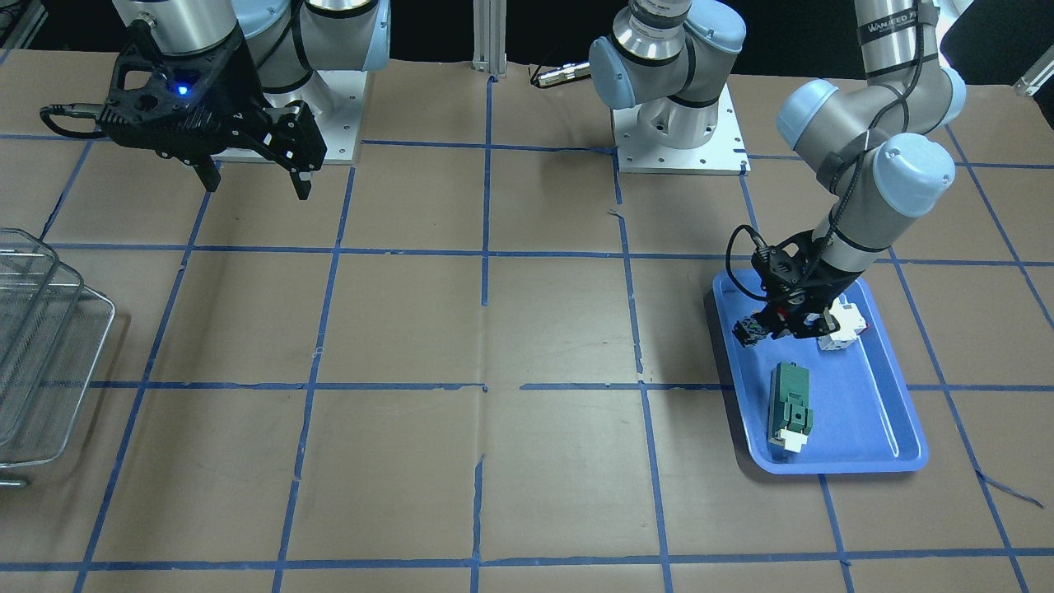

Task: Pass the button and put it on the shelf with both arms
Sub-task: 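Lift the push button with the left gripper and carry it toward the right gripper, then close the right gripper on the push button while the left gripper holds it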

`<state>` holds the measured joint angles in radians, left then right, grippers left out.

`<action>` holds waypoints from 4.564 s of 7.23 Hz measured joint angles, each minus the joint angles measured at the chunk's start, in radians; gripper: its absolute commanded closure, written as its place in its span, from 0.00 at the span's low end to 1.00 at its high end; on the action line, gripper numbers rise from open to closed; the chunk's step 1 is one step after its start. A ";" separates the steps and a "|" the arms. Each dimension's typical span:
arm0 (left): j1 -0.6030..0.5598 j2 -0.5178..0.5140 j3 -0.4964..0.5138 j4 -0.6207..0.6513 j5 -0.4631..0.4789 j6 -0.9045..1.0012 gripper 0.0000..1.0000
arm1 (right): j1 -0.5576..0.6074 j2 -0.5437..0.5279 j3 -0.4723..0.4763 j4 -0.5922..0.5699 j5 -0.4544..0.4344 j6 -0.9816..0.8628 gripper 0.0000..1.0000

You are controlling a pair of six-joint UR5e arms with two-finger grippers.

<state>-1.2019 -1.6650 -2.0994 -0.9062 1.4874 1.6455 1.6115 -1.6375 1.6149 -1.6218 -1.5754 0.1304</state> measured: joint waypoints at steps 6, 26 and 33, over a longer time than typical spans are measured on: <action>-0.552 0.080 0.321 -0.317 -0.182 -0.404 1.00 | -0.052 0.002 -0.010 -0.007 0.004 -0.064 0.00; -0.757 0.008 0.359 -0.040 -0.394 -0.822 1.00 | -0.278 0.042 0.180 0.367 0.962 -0.787 0.26; -0.758 0.016 0.359 -0.040 -0.393 -0.827 0.01 | -0.283 0.037 0.151 0.398 0.959 -0.773 0.72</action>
<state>-1.9600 -1.6495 -1.7403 -0.9462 1.0944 0.8181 1.3285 -1.6003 1.7659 -1.2240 -0.6165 -0.6427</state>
